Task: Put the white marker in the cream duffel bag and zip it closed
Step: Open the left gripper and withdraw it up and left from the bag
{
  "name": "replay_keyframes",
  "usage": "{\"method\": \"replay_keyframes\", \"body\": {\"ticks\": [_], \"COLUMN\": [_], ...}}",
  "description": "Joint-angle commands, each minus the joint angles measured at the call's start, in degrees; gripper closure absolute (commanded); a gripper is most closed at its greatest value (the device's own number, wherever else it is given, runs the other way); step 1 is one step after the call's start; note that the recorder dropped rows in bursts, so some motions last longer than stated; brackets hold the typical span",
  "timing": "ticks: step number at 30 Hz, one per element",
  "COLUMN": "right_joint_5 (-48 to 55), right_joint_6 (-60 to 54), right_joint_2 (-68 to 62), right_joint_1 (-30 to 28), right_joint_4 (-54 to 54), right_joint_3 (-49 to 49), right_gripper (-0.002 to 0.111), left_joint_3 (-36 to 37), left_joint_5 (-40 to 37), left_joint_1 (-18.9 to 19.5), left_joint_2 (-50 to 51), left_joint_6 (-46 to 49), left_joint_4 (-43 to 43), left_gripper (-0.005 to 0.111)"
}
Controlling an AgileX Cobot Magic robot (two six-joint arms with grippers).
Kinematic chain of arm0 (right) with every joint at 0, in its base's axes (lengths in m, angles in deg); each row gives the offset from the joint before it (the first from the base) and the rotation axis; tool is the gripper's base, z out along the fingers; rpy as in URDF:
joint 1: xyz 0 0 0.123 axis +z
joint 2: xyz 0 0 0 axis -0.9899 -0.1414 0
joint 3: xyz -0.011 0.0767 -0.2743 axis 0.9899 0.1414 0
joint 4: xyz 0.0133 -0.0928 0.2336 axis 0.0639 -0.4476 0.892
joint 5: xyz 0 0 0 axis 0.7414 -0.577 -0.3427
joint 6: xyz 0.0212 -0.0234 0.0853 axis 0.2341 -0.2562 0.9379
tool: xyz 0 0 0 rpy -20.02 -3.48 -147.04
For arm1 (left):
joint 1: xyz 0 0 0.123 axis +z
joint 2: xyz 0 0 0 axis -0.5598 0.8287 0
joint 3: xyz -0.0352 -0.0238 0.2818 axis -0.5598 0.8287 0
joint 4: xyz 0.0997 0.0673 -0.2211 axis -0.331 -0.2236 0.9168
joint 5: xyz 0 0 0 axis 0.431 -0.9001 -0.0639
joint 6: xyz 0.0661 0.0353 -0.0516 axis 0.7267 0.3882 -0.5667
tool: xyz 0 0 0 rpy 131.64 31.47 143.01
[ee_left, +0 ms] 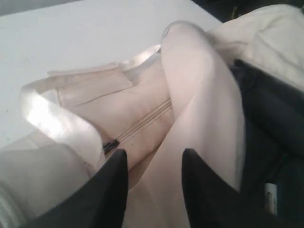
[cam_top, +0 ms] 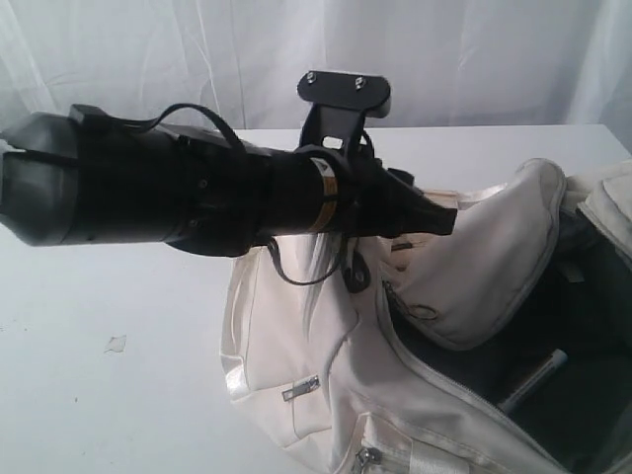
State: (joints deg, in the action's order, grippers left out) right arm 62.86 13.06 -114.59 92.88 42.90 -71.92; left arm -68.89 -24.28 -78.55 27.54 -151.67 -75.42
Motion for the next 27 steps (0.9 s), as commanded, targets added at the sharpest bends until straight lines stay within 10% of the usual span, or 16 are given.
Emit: {"method": "replay_keyframes", "body": {"ticks": [1, 22, 27], "right_joint_5": [3.41, -1.19, -2.77], "right_joint_6": [-7.34, -14.57, -14.57], "right_joint_2": [-4.21, -15.63, -15.63], "right_joint_1": [-0.2, -0.2, -0.2], "right_joint_4": [6.39, 14.57, 14.57], "right_joint_3": [0.1, 0.1, 0.1], "right_gripper": [0.07, 0.07, 0.07], "left_joint_3": [2.17, 6.43, 7.29], "left_joint_5": [0.49, -5.53, 13.56], "left_joint_1": [0.71, 2.96, 3.09], "left_joint_2": [-0.59, -16.61, -17.74], "left_joint_6": [-1.06, -4.0, 12.38], "left_joint_4": [-1.04, -15.32, -15.32], "left_gripper": [0.064, 0.064, 0.068]}}
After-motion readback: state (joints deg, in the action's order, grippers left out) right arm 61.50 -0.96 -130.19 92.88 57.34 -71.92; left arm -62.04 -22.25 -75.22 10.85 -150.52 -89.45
